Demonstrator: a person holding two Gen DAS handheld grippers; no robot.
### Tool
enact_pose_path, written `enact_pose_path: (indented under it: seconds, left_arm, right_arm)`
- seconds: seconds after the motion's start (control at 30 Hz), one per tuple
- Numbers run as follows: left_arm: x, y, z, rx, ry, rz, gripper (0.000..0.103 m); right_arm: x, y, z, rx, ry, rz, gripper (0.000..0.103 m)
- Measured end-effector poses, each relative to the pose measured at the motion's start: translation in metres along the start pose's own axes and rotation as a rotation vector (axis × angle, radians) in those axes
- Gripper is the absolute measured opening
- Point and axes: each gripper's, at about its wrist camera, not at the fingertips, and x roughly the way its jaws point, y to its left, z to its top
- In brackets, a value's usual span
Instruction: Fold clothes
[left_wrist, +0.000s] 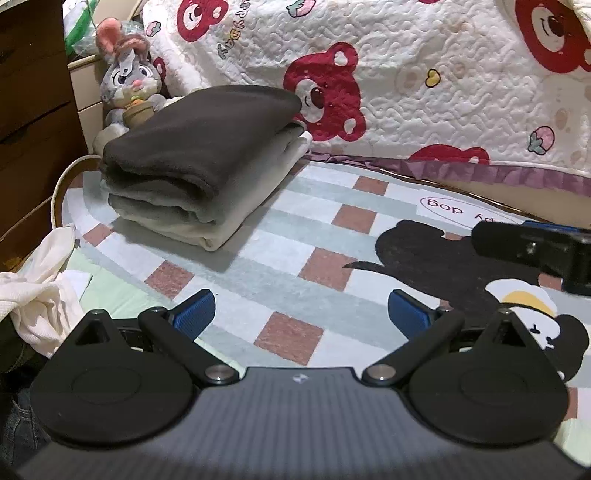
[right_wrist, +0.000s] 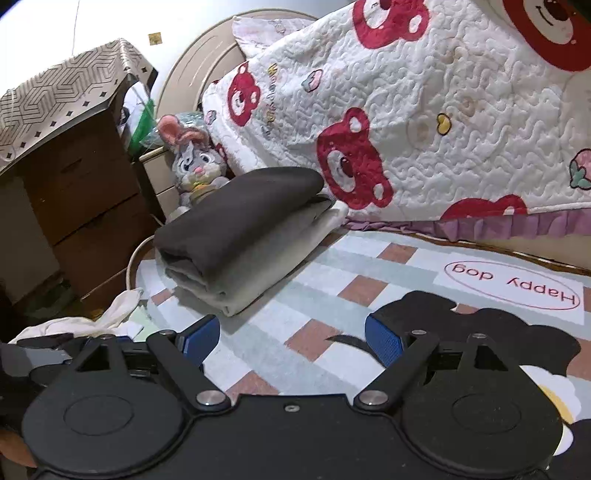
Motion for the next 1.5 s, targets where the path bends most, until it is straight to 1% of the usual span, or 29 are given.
enact_pose_path:
  seconds: [0.1,0.17,0.23,0.3,0.37,0.5,0.6,0.67,0.8,0.93,1.1,1.23,1.4,1.5]
  left_arm:
    - [-0.004,0.000,-0.001,0.006,-0.016,-0.022,0.102]
    - [-0.004,0.000,-0.002,0.005,-0.013,-0.021,0.102]
    - [-0.002,-0.002,-0.002,0.007,0.003,-0.017,0.102]
    - [-0.001,-0.003,-0.003,0.016,0.020,-0.021,0.102]
    - [-0.001,-0.004,-0.004,0.014,0.021,-0.023,0.102]
    - [0.000,-0.007,-0.006,0.036,0.019,0.004,0.103]
    - [0.001,-0.008,-0.007,0.050,0.019,0.020,0.103]
    - [0.001,-0.008,-0.007,0.043,0.026,0.014,0.103]
    - [0.002,-0.005,-0.006,0.016,0.036,-0.014,0.103]
    - [0.003,-0.006,-0.008,0.034,0.031,-0.007,0.103]
    - [0.006,-0.007,-0.009,0.030,0.044,-0.023,0.103]
    - [0.005,-0.008,-0.010,0.039,0.031,0.000,0.103]
    - [0.003,-0.008,-0.011,0.051,0.013,0.034,0.103]
    - [0.004,-0.007,-0.010,0.048,0.022,0.032,0.103]
  right_arm:
    - [-0.001,0.002,0.000,0.007,0.012,0.018,0.089]
    - [-0.003,0.003,0.000,0.014,0.021,0.028,0.089]
    - [-0.004,0.005,-0.001,-0.007,0.027,0.013,0.089]
    - [-0.004,0.004,-0.003,-0.002,0.030,0.006,0.089]
    - [-0.003,0.002,-0.005,0.003,0.035,0.000,0.089]
    - [0.000,0.002,-0.005,0.015,0.049,0.007,0.089]
    - [0.001,-0.001,-0.002,0.068,0.051,0.035,0.089]
    - [0.001,-0.004,0.000,0.112,0.049,0.056,0.089]
    - [0.002,-0.007,0.000,0.129,0.046,0.037,0.089]
    - [0.005,-0.013,-0.001,0.158,0.065,0.016,0.089]
    - [0.010,-0.015,-0.003,0.165,0.089,0.014,0.089]
    - [0.015,-0.017,-0.004,0.169,0.108,0.011,0.089]
    - [0.023,-0.013,-0.007,0.119,0.148,-0.007,0.089]
    - [0.026,-0.010,-0.008,0.088,0.157,-0.006,0.089]
